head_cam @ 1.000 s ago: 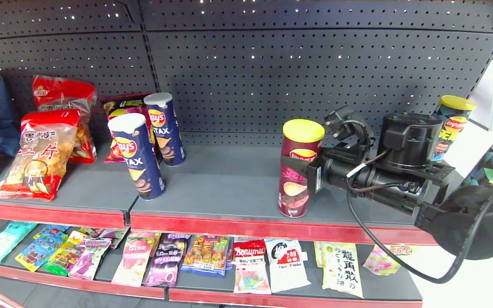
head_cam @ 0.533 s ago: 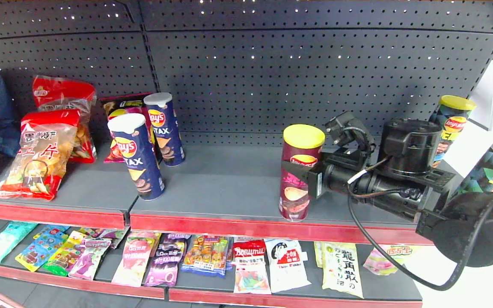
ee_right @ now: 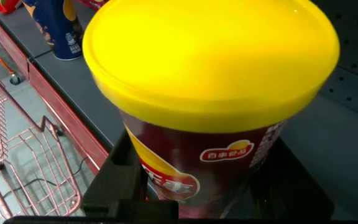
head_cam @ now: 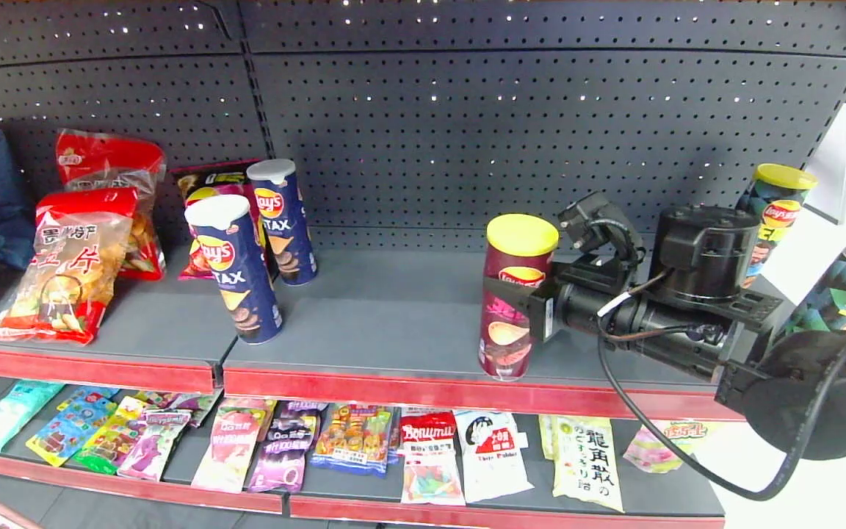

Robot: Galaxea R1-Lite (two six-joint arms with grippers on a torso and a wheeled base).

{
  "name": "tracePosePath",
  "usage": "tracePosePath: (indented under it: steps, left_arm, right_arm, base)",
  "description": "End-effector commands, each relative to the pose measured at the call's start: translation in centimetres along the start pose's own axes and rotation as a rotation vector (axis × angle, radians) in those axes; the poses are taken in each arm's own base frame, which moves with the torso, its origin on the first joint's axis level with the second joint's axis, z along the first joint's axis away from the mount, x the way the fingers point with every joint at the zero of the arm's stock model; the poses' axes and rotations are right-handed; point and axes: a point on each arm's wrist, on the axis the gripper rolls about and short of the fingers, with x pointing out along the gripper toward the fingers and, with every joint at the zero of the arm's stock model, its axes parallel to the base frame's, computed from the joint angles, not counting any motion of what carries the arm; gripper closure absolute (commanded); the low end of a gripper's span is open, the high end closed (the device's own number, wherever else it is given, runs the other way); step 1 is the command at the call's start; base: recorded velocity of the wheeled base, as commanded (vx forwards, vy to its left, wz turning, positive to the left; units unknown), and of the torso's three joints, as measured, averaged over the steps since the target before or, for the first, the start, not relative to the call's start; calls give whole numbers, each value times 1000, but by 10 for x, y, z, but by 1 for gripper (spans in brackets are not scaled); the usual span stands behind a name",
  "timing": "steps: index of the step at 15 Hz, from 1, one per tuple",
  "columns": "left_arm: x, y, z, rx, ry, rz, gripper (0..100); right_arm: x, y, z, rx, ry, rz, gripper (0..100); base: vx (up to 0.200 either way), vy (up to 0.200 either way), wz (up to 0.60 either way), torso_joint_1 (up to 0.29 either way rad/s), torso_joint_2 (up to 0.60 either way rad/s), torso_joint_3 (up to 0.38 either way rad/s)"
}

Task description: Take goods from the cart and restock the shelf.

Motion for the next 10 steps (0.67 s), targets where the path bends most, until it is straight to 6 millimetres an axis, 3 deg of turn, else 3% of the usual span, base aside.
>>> tracePosePath:
  steps: [1, 5, 6, 10]
  left_arm:
    - [0, 0, 0, 1, -1, -1, 100]
    - [0, 0, 0, -1, 0, 1, 100]
    - [0, 0, 0, -1, -2, 1, 100]
    - [0, 0, 0, -1, 0, 1, 100]
  right_arm:
    - [0, 0, 1, -2, -5, -1, 100]
    - [0, 0, 1, -5, -4, 1, 100]
    - [0, 0, 1, -3, -4, -1, 0]
    - [-6, 0, 6, -7, -21, -6, 0]
  base:
    - [0, 0, 0, 0, 0, 0]
    - [0, 0, 0, 0, 0, 0]
    - [0, 0, 0, 0, 0, 0]
    - [0, 0, 0, 0, 0, 0]
